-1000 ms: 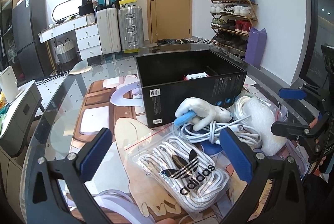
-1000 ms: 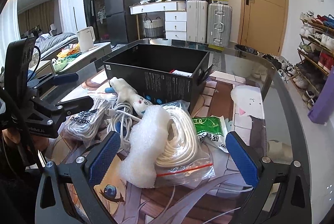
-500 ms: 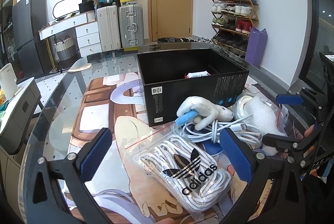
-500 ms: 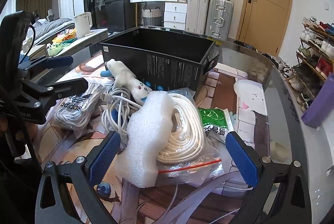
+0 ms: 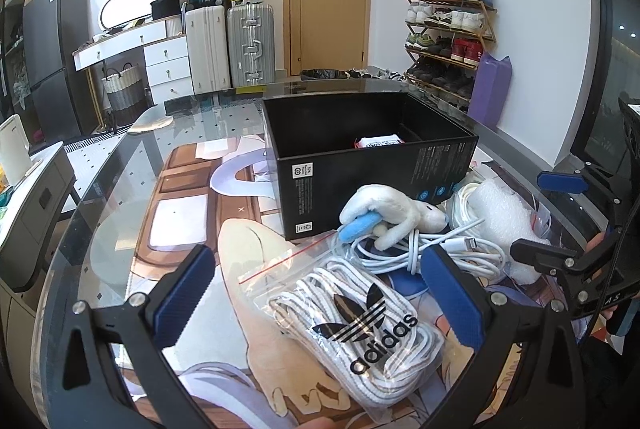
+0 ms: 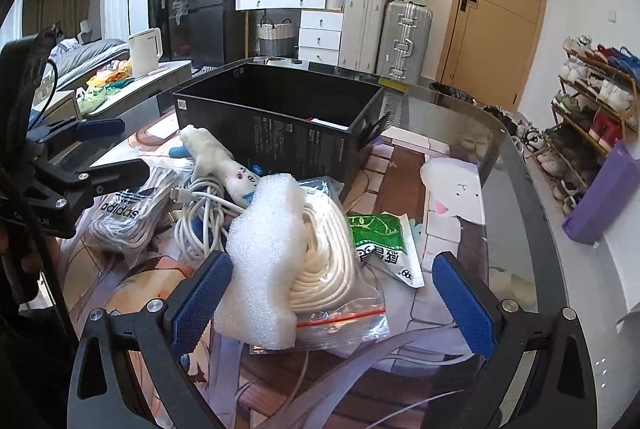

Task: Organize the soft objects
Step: 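Move both tools back over the pile of items, then grasp the white foam sheet with the right tool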

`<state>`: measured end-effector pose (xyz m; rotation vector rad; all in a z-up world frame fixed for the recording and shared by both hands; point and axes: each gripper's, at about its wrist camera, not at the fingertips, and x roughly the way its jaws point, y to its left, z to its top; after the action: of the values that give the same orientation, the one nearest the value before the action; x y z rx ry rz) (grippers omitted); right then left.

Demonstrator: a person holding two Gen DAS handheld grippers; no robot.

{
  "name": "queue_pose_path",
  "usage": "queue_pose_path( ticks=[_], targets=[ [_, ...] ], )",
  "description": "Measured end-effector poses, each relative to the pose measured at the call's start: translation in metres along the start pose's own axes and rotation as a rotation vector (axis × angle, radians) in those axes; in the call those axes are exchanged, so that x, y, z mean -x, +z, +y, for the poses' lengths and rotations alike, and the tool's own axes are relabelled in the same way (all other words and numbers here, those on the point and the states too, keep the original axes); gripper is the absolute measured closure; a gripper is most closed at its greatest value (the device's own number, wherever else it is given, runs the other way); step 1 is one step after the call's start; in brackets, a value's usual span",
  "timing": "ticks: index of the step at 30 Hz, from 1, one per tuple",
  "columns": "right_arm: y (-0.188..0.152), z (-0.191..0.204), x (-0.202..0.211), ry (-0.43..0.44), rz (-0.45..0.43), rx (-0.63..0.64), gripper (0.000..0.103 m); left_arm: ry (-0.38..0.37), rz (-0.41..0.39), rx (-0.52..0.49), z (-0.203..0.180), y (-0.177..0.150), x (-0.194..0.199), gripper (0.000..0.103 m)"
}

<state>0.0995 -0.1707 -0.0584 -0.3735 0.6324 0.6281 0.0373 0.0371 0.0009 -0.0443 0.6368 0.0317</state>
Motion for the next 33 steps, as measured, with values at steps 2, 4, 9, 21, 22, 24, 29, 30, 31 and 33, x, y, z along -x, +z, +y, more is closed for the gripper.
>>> queue_pose_path(
  ticks=[2, 4, 9, 21, 22, 24, 29, 30, 31, 33],
  targets=[
    [0.0, 0.005, 0.001, -0.011, -0.007, 0.019, 0.001, -0.003, 0.002, 0.002, 0.0, 0.0, 0.0, 0.0],
    [0.0, 0.01, 0.003, -0.03, -0.023, 0.046, 0.001, -0.007, 0.003, 0.006, 0.002, 0.0, -0.001, 0.0],
    [-0.001, 0.02, 0.005, -0.045, -0.037, 0.098, 0.002, -0.012, 0.006, 0.017, 0.004, 0.001, -0.002, 0.0],
    [-0.009, 0.043, 0.004, -0.007, -0.037, 0.197, 0.028, -0.013, 0.006, 0.019, 0.004, 0.0, -0.002, 0.0],
    [-0.009, 0.044, 0.004, 0.0, -0.037, 0.204, 0.032, -0.013, 0.007, 0.018, 0.004, 0.0, -0.002, 0.0],
    [-0.008, 0.045, 0.004, 0.01, -0.036, 0.21, 0.039, -0.013, 0.006, 0.018, 0.004, 0.0, -0.002, 0.0],
    [-0.009, 0.046, 0.004, 0.05, -0.029, 0.209, 0.054, -0.013, 0.007, 0.017, 0.004, 0.0, -0.002, 0.0],
    [-0.009, 0.045, 0.004, 0.054, -0.028, 0.209, 0.055, -0.012, 0.007, 0.018, 0.004, 0.0, -0.002, 0.0],
    [-0.009, 0.045, 0.005, 0.058, -0.031, 0.207, 0.056, -0.012, 0.007, 0.018, 0.004, 0.0, -0.002, 0.0],
    [-0.008, 0.042, 0.009, 0.068, -0.039, 0.197, 0.059, -0.012, 0.007, 0.017, 0.004, 0.001, -0.002, 0.0]
  ],
)
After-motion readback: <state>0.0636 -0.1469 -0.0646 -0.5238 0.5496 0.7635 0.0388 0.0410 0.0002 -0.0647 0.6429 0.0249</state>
